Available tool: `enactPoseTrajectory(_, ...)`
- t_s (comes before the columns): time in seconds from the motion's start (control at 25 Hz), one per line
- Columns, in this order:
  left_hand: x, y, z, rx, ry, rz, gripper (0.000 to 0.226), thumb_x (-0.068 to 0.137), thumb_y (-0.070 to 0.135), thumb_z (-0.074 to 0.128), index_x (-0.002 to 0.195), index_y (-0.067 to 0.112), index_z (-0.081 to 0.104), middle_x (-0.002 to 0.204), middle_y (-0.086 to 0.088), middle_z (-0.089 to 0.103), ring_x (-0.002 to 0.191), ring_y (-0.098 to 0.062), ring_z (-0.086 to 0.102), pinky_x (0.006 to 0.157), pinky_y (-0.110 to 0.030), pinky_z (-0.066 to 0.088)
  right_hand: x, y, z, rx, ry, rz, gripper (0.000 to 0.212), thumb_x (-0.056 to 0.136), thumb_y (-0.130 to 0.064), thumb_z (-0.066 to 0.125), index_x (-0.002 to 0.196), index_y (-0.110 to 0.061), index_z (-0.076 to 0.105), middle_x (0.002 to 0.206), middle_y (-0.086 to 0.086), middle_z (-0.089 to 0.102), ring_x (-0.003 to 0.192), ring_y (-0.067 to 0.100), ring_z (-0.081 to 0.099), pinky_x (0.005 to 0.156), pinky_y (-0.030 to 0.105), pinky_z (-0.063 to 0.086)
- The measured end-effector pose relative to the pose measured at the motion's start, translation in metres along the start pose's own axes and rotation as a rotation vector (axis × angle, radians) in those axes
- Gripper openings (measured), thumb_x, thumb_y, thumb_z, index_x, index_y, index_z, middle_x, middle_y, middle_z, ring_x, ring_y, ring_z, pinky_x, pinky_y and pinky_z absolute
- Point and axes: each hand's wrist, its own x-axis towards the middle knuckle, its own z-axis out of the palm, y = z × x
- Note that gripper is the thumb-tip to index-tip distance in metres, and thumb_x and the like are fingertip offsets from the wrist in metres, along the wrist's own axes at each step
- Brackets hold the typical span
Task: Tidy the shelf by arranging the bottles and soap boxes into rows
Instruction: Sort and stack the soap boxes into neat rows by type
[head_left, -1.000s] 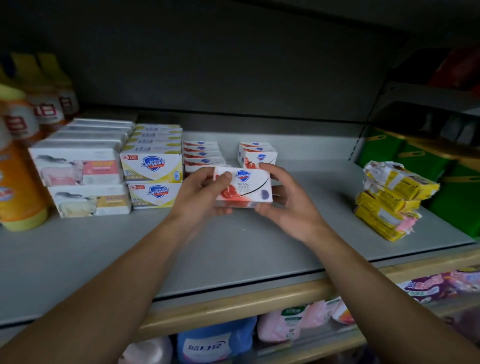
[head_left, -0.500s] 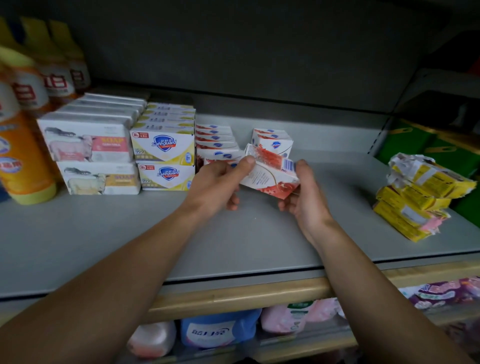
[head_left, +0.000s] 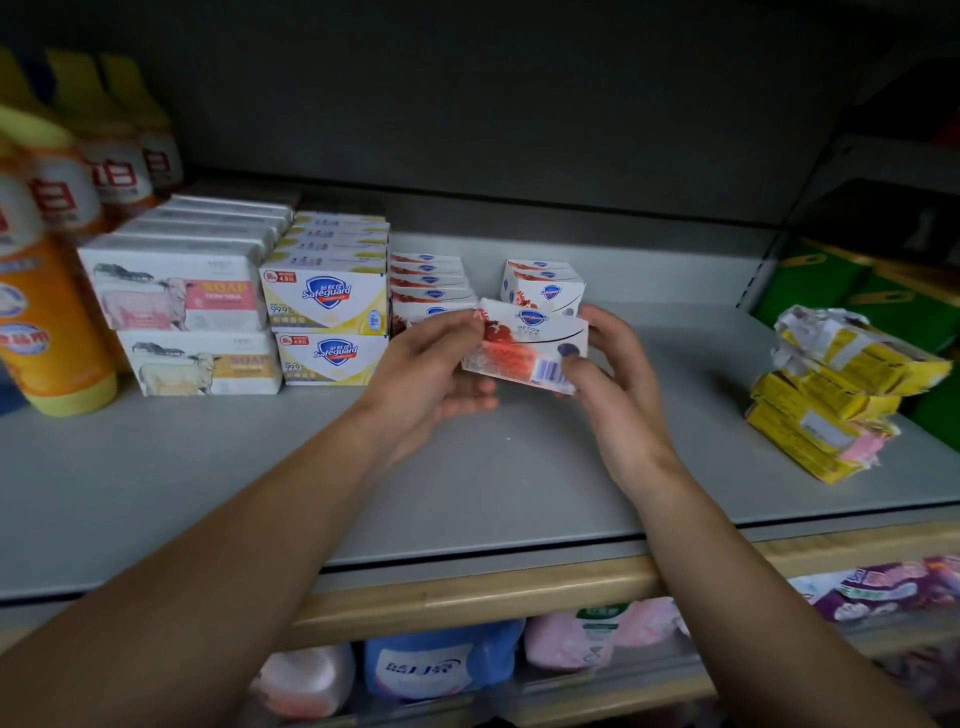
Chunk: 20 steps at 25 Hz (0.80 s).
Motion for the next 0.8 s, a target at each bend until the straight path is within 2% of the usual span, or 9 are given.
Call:
enactPoseTrajectory(0.08, 0.002, 0.001, -0.002, -0.056, -0.002, 0.047, 0.01, 0.095, 0.008, 0.057, 0.099, 0.012, 0.066, 0.073, -0.006, 0.071, 0.061, -0.02, 0.067, 0.061, -0.034, 0.059, 0.001, 0.001, 0.002, 0.13, 0.002, 0.09, 0.036, 0.089, -0.022, 0.059, 0.124, -0.029, 0.056, 0.122, 0.004, 0.067, 0.103, 0.022, 0.068, 0.076, 0.032, 0.057)
enactPoseTrajectory(0.16, 0.001, 0.002, -0.003, -0.076, -0.028, 0.081, 0.012, 0.095, 0.004, 0.056, 0.102, 0.01, 0.063, 0.076, -0.006, 0.072, 0.066, -0.02, 0.068, 0.065, -0.034, 0.06, 0.002, -0.001, 0.003, 0.166, 0.017, 0.172, 0.021, 0.099, -0.017, 0.052, 0.117, -0.019, 0.061, 0.114, 0.009, 0.072, 0.096, 0.024, 0.07, 0.072, 0.03, 0.056)
enactPoseTrajectory(0.24, 0.0, 0.001, -0.001, -0.069, -0.021, 0.08, 0.013, 0.095, 0.003, 0.055, 0.102, 0.01, 0.064, 0.079, -0.007, 0.073, 0.07, -0.021, 0.069, 0.067, -0.033, 0.06, 0.002, 0.0, 0.003, 0.146, 0.0, 0.124, 0.019, 0.1, -0.012, 0.051, 0.108, -0.016, 0.067, 0.109, 0.007, 0.074, 0.098, 0.023, 0.07, 0.079, 0.032, 0.056)
enactPoseTrajectory(0.32, 0.001, 0.0, 0.002, -0.091, 0.02, 0.009, 0.012, 0.097, 0.013, 0.056, 0.105, 0.012, 0.065, 0.09, -0.011, 0.074, 0.078, -0.026, 0.072, 0.067, -0.034, 0.06, 0.001, -0.003, 0.003, 0.097, -0.02, -0.06, 0.024, 0.094, -0.006, 0.057, 0.112, -0.018, 0.066, 0.112, 0.002, 0.073, 0.105, 0.019, 0.068, 0.089, 0.03, 0.054)
enactPoseTrajectory(0.4, 0.002, 0.001, 0.005, -0.162, 0.002, -0.122, 0.032, 0.094, 0.036, 0.059, 0.117, 0.014, 0.064, 0.104, -0.013, 0.072, 0.086, -0.031, 0.073, 0.067, -0.036, 0.06, -0.004, -0.008, 0.007, -0.031, -0.056, -0.253, 0.037, 0.084, -0.005, 0.064, 0.116, -0.022, 0.065, 0.116, -0.003, 0.071, 0.11, 0.016, 0.066, 0.093, 0.029, 0.052)
enactPoseTrajectory(0.52, 0.003, 0.003, 0.005, -0.368, -0.183, -0.271, 0.054, 0.09, 0.059, 0.047, 0.12, 0.017, 0.063, 0.109, -0.008, 0.069, 0.092, -0.026, 0.072, 0.072, -0.038, 0.059, -0.012, -0.012, 0.02, -0.517, -0.124, -0.651, 0.046, 0.074, -0.011, 0.077, 0.118, -0.019, 0.069, 0.116, 0.0, 0.065, 0.11, 0.02, 0.06, 0.098, 0.031, 0.046)
enactPoseTrajectory(0.56, 0.002, 0.003, 0.004, -0.438, -0.249, -0.297, 0.054, 0.093, 0.059, 0.043, 0.118, 0.016, 0.064, 0.108, -0.007, 0.069, 0.095, -0.023, 0.07, 0.078, -0.037, 0.058, -0.015, -0.012, 0.025, -0.644, -0.138, -0.783, 0.045, 0.072, -0.013, 0.081, 0.116, -0.018, 0.071, 0.114, 0.002, 0.064, 0.107, 0.023, 0.057, 0.098, 0.029, 0.043)
enactPoseTrajectory(0.64, 0.003, 0.003, 0.0, -0.518, -0.328, -0.303, 0.052, 0.097, 0.056, 0.039, 0.116, 0.015, 0.065, 0.11, -0.006, 0.067, 0.103, -0.02, 0.064, 0.093, -0.034, 0.048, -0.021, -0.011, 0.035, -0.766, -0.139, -0.925, 0.041, 0.072, -0.017, 0.084, 0.113, -0.017, 0.074, 0.111, 0.005, 0.064, 0.103, 0.027, 0.051, 0.096, 0.028, 0.042)
enactPoseTrajectory(0.8, 0.004, 0.005, -0.002, -0.522, -0.39, -0.251, 0.05, 0.096, 0.052, 0.042, 0.113, 0.013, 0.068, 0.109, -0.006, 0.067, 0.102, -0.02, 0.063, 0.092, -0.032, 0.048, -0.024, -0.015, 0.037, -0.801, -0.092, -1.003, 0.036, 0.077, -0.021, 0.081, 0.112, -0.016, 0.074, 0.109, 0.006, 0.066, 0.099, 0.031, 0.054, 0.09, 0.038, 0.047)
